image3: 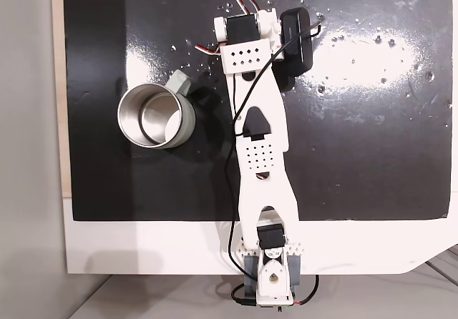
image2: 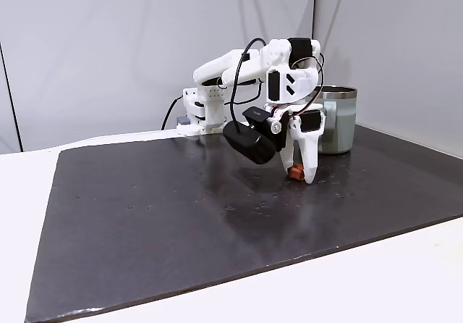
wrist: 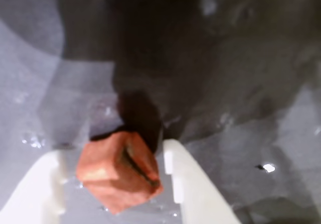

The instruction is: Grasp a cube and put it in the cup.

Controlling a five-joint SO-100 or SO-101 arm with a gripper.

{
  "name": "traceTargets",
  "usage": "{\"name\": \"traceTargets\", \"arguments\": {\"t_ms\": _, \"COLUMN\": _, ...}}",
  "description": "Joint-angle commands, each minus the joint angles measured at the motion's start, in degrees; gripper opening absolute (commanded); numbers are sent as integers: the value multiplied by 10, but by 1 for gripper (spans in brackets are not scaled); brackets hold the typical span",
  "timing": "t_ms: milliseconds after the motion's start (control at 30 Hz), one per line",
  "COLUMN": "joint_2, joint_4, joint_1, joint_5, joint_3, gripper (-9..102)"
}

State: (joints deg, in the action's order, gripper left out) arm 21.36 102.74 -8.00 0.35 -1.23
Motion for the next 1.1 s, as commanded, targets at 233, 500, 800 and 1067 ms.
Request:
{"name": "traceTargets", "arguments": {"t_ms": 233, "joint_2": 16, "joint_4": 4, "joint_1": -11, "joint_5": -3, "joint_3": -10, "gripper": 8}}
{"name": "traceTargets", "arguments": {"t_ms": 500, "joint_2": 105, "joint_4": 4, "joint_1": -10, "joint_5": 3, "joint_3": 33, "gripper": 7}}
{"name": "traceTargets", "arguments": {"t_ms": 800, "joint_2": 304, "joint_4": 4, "joint_1": -15, "joint_5": 7, "joint_3": 141, "gripper": 8}}
{"name": "traceTargets", "arguments": {"t_ms": 1067, "joint_2": 506, "joint_4": 3, "joint_1": -17, "joint_5": 6, "joint_3": 263, "gripper": 8}}
